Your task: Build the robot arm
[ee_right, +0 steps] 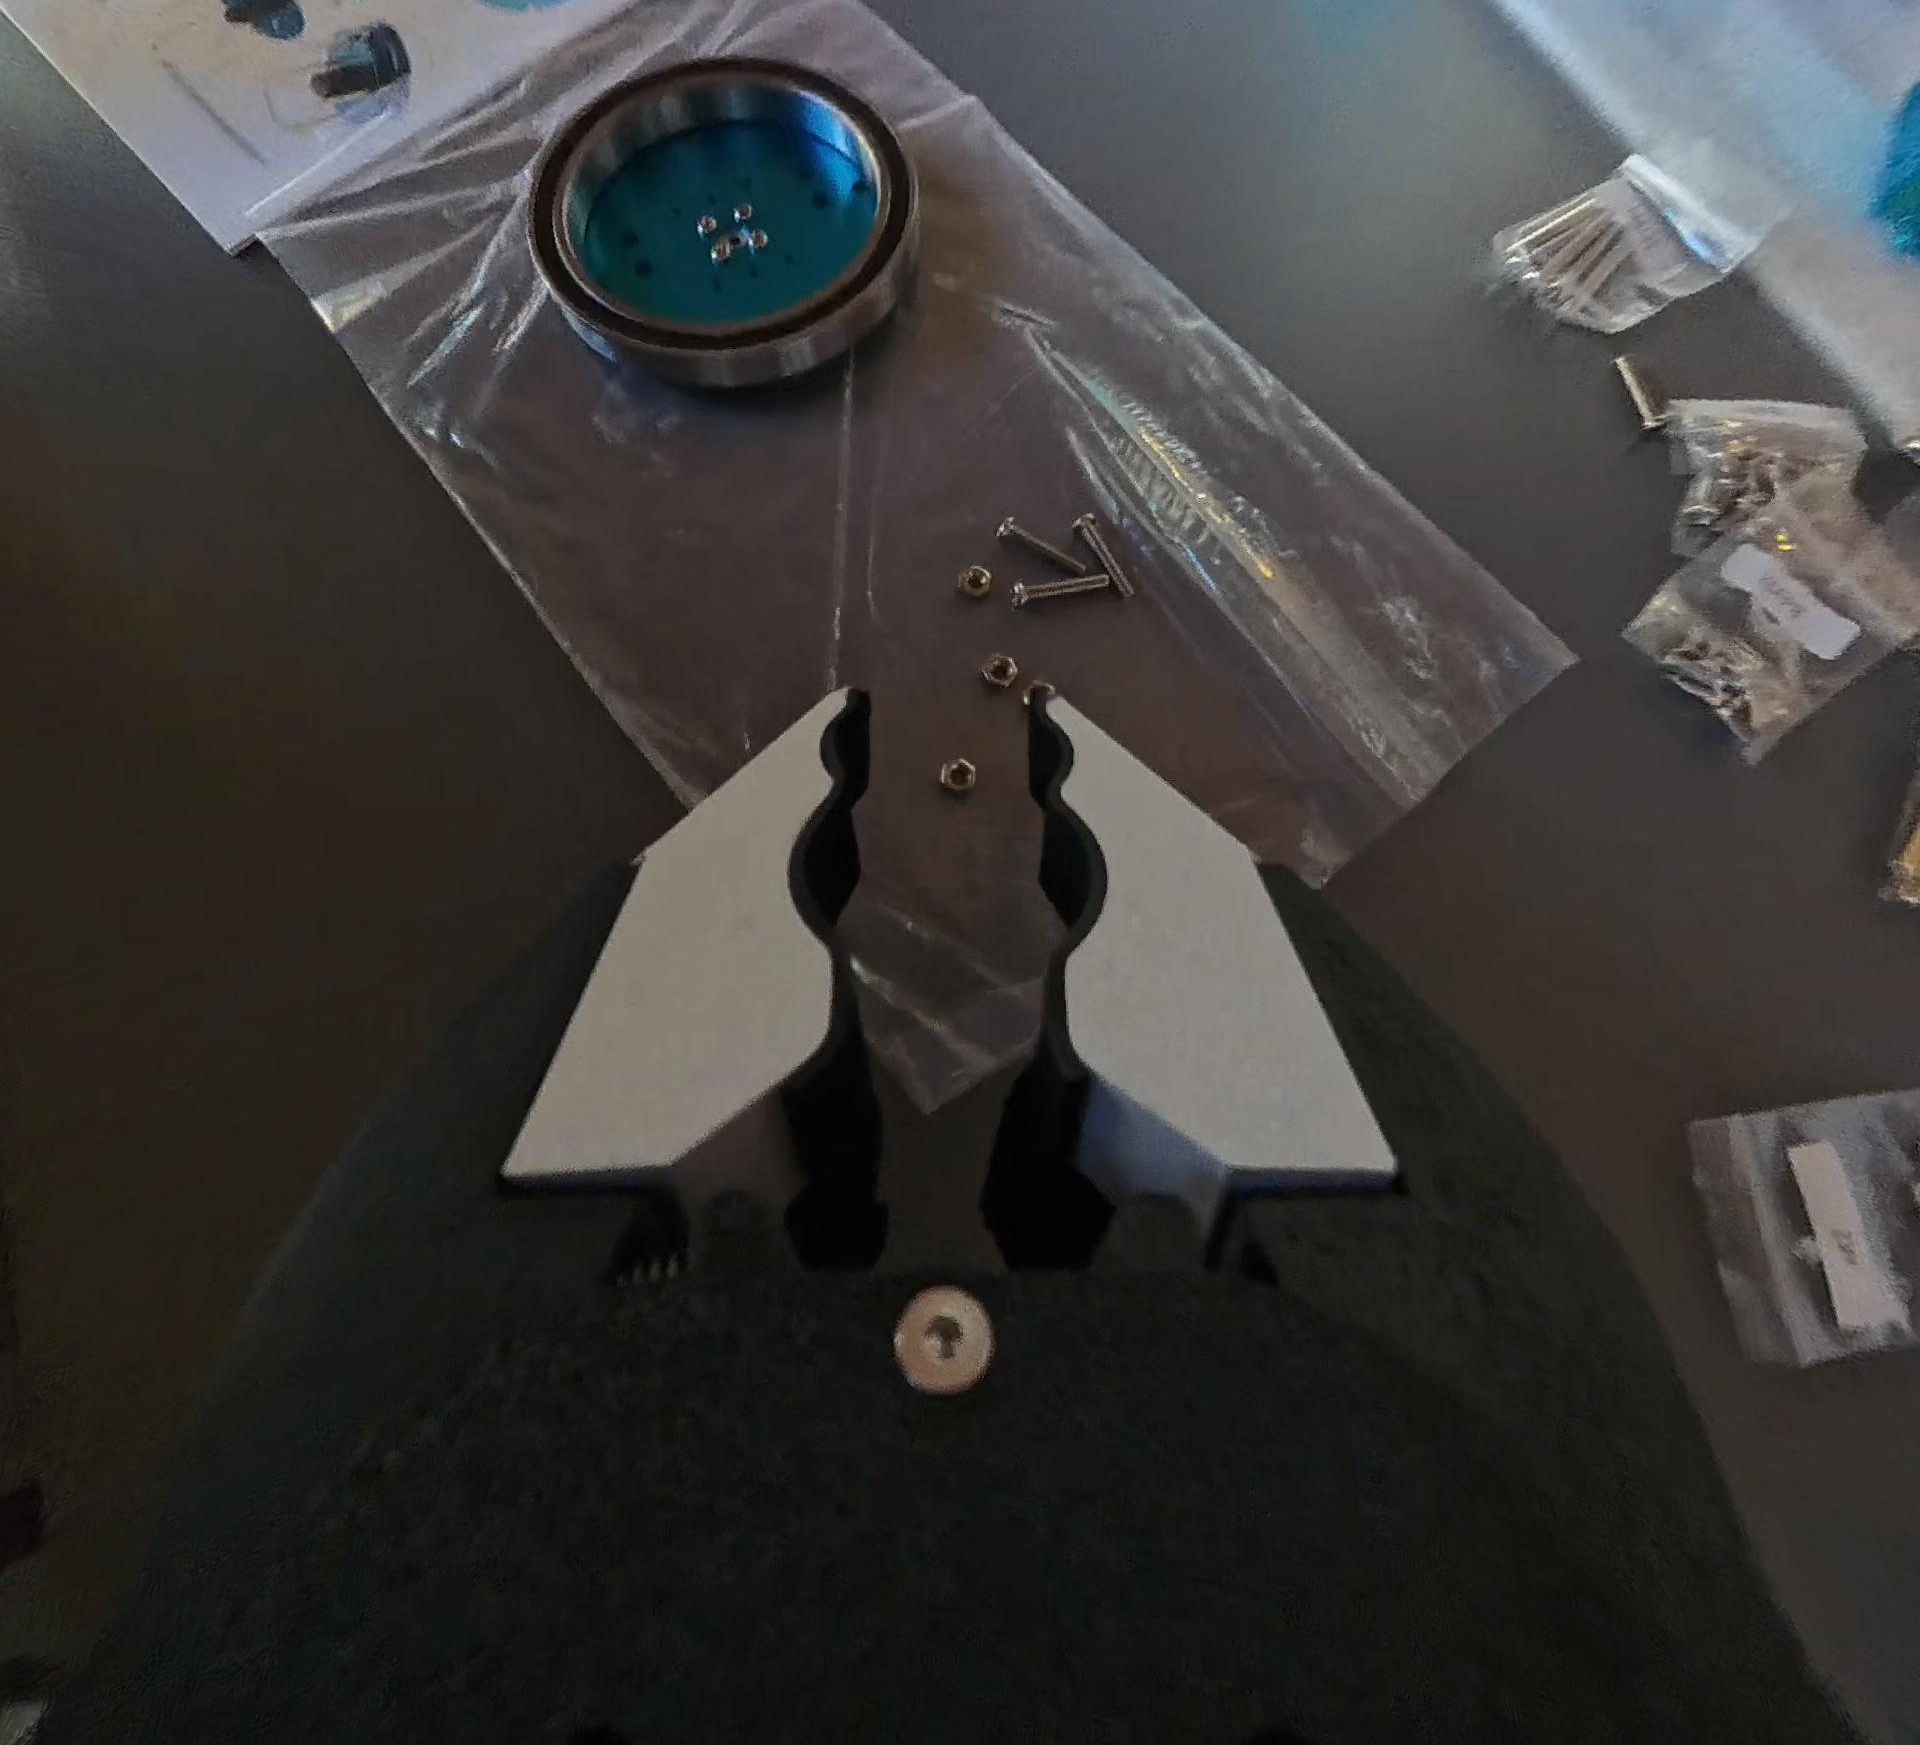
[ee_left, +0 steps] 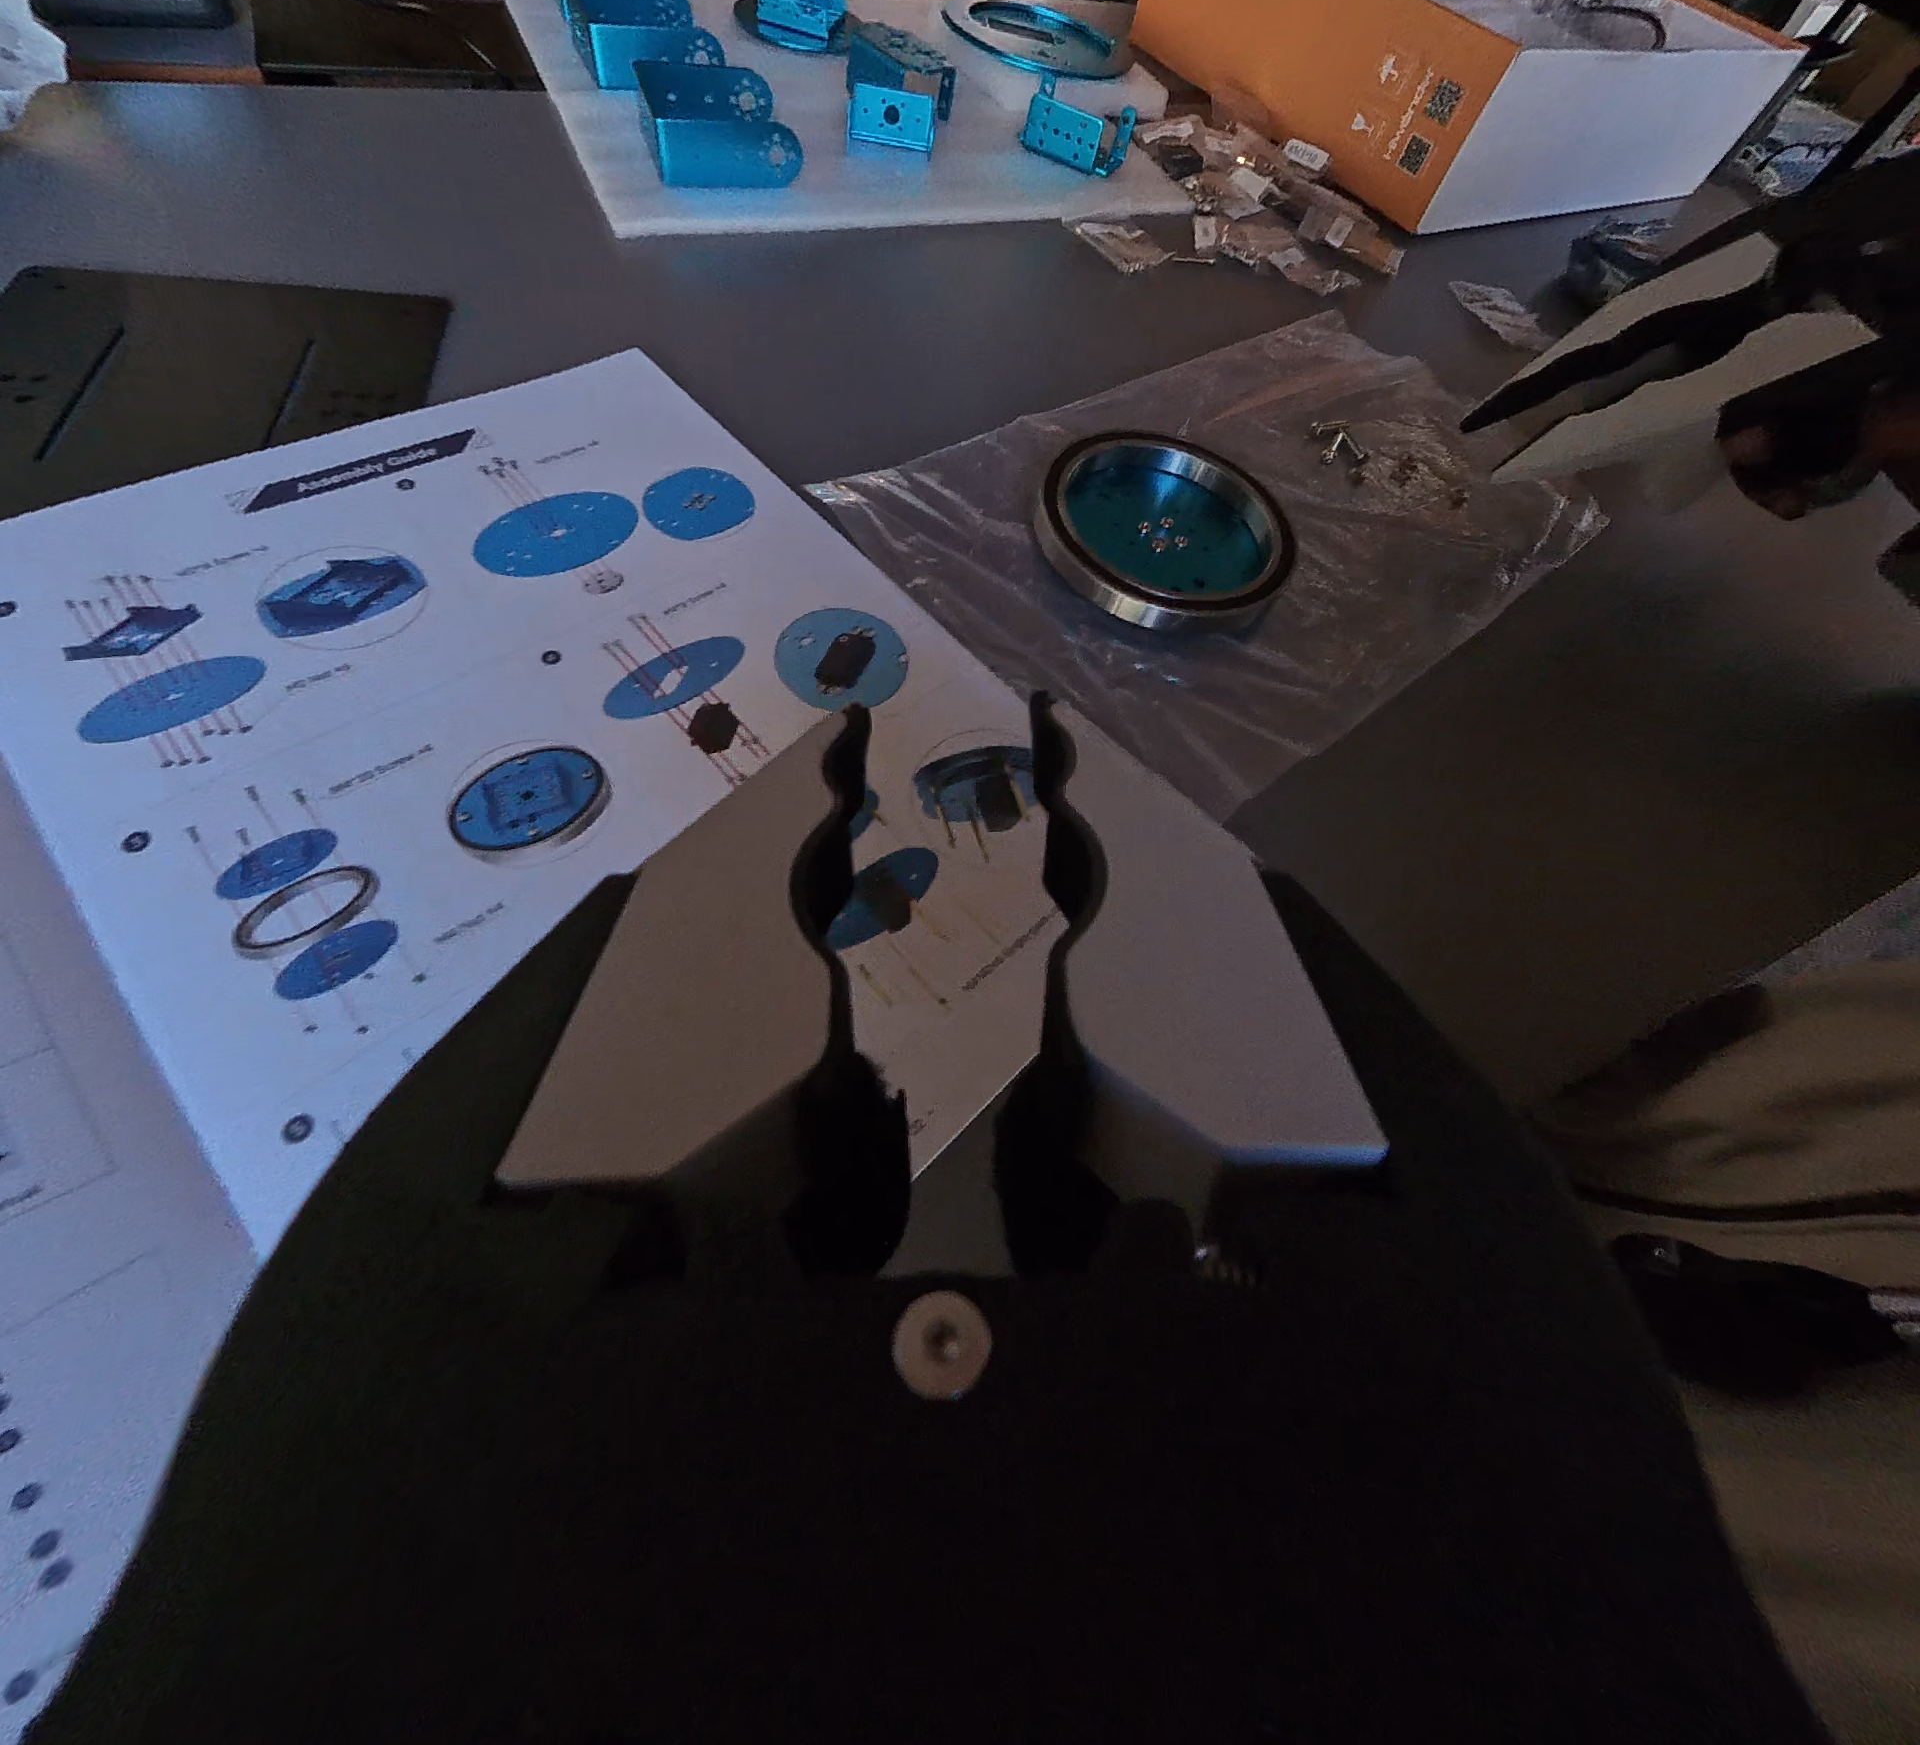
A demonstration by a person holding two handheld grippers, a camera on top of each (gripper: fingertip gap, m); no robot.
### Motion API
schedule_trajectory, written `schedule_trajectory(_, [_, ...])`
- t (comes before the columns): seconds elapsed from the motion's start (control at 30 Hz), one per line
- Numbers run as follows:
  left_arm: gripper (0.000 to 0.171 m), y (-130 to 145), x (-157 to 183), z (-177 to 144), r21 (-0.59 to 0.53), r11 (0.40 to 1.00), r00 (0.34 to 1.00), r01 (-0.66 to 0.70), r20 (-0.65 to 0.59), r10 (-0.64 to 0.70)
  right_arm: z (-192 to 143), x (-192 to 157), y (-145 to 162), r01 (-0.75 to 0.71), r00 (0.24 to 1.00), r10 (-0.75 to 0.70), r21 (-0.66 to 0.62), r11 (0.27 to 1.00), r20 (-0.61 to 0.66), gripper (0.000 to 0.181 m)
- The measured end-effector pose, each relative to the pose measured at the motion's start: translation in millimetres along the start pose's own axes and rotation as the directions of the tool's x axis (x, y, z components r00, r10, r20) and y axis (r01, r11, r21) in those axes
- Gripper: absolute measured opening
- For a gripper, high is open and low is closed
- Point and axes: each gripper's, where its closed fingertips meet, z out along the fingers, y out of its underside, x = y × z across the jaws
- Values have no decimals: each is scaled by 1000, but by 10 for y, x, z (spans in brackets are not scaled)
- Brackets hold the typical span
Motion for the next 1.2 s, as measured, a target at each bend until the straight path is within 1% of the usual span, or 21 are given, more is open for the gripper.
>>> schedule_trajectory(0.07, [32,-22,80,75,-5,1000,1000,5,-10,-5,44,-21,-4,38,999,-38,-25,999,10,28])
schedule_trajectory(0.13, [32,-44,140,145,-8,1000,1000,8,-15,-8,79,41,-23,87,995,-88,-25,996,-37,25])
schedule_trajectory(0.2, [32,-62,170,214,-12,1000,1000,7,-15,-7,119,80,-68,108,993,-108,-11,994,-48,24])
schedule_trajectory(0.33, [32,-90,180,300,-22,1000,1000,0,-18,0,189,160,-145,110,994,-110,-37,993,0,24])
schedule_trajectory(0.4, [32,-129,161,309,-21,1000,1000,-15,-21,14,188,196,-263,119,993,-118,-23,993,23,25])
schedule_trajectory(0.47, [32,-218,173,287,-29,999,997,-27,-67,25,174,246,-405,127,991,-127,4,992,39,25])
schedule_trajectory(0.57, [32,-483,152,196,-45,995,987,-93,-138,86,158,327,-579,116,991,-120,74,991,52,26])
schedule_trajectory(0.67, [32,-850,117,84,-81,969,956,-233,-199,214,143,375,-625,43,995,-56,148,988,80,26])
schedule_trajectory(0.77, [32,-1299,118,55,-110,912,900,-394,-250,358,72,365,-676,-58,992,27,256,965,127,25])
schedule_trajectory(0.83, [32,-1658,97,184,-114,848,840,-518,-255,479,13,371,-710,-111,987,68,307,945,147,25])
schedule_trajectory(0.9, [32,-2005,72,468,-125,770,772,-626,-244,588,-51,395,-753,-121,987,79,335,934,139,26])
schedule_trajectory(0.93, [32,-2163,67,662,-136,742,749,-657,-235,620,-69,425,-768,-119,989,79,348,930,125,24])
schedule_trajectory(1.0, [32,-2446,6,1157,-181,674,698,-716,-207,686,-64,455,-755,-122,989,86,343,931,118,24])
schedule_trajectory(1.03, [35,-2521,-38,1447,-230,638,677,-735,-215,703,-53,459,-741,-124,989,89,340,932,118,24])
schedule_trajectory(1.07, [40,-2562,-67,1756,-277,613,671,-740,-239,702,-41,448,-728,-124,989,88,333,935,120,25])
schedule_trajectory(1.1, [42,-2601,-88,2087,-310,608,681,-731,-260,685,-32,433,-721,-120,989,84,328,937,122,25])
schedule_trajectory(1.13, [43,-2638,-100,2436,-332,623,705,-708,-279,652,-24,425,-718,-112,990,77,325,939,116,25])
schedule_trajectory(1.2, [47,-2686,-159,3170,-382,673,774,-633,-297,559,-8,399,-713,-95,992,63,320,943,111,24])
